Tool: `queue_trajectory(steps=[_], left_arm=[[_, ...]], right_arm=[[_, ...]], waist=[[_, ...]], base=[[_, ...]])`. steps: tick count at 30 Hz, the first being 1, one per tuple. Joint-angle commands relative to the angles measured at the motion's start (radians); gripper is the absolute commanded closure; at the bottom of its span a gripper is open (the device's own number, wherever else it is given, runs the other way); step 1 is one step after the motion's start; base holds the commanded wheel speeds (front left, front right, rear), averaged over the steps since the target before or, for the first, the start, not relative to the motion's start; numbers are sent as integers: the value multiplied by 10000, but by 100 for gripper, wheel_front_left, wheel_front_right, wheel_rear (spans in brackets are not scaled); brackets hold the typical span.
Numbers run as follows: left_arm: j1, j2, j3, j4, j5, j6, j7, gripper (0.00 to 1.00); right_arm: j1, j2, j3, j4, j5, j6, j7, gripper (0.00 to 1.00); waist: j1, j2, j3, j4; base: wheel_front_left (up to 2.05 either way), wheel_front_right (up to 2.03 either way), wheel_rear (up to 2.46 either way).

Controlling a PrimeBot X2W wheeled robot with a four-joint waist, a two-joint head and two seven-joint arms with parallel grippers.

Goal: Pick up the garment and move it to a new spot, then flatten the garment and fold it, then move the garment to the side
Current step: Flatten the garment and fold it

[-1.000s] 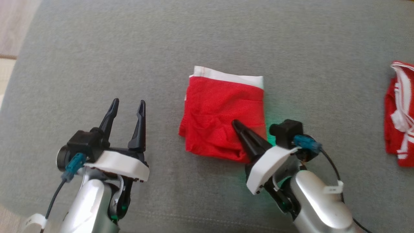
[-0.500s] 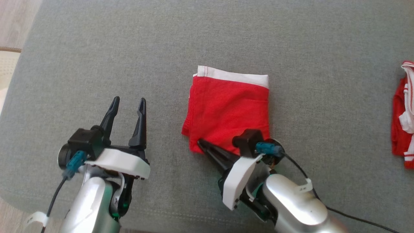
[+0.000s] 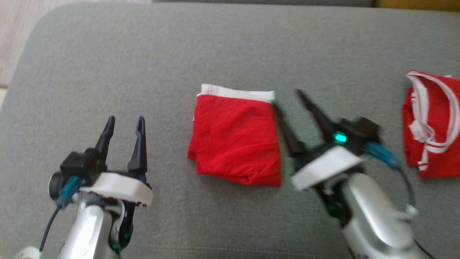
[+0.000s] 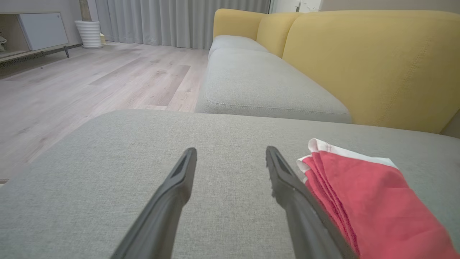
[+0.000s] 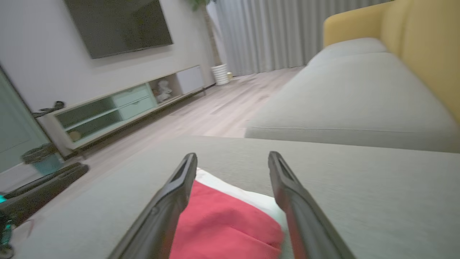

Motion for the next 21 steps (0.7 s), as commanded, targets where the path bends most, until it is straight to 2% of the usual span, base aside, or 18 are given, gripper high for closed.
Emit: queue_trajectory(steps=[1,6,21], left_arm=[[12,297,475,-424,-46,115,-120,0],[417,488,549,-695,23,231,-120,0],[1804,957,597,-1424,131,498,55,0]], right_arm=[[556,176,-724,-812,-446,67,33,0],[1725,176,-2569,-2069,-1131,67,490,0],[3963,176,-3751,-3621,-1492,67,1480,0]], waist=[[0,0,-346,-278],[0,0,-717,-518],[0,0,-1700,-754]], base=[[0,0,0],[0,0,0],[0,0,0]])
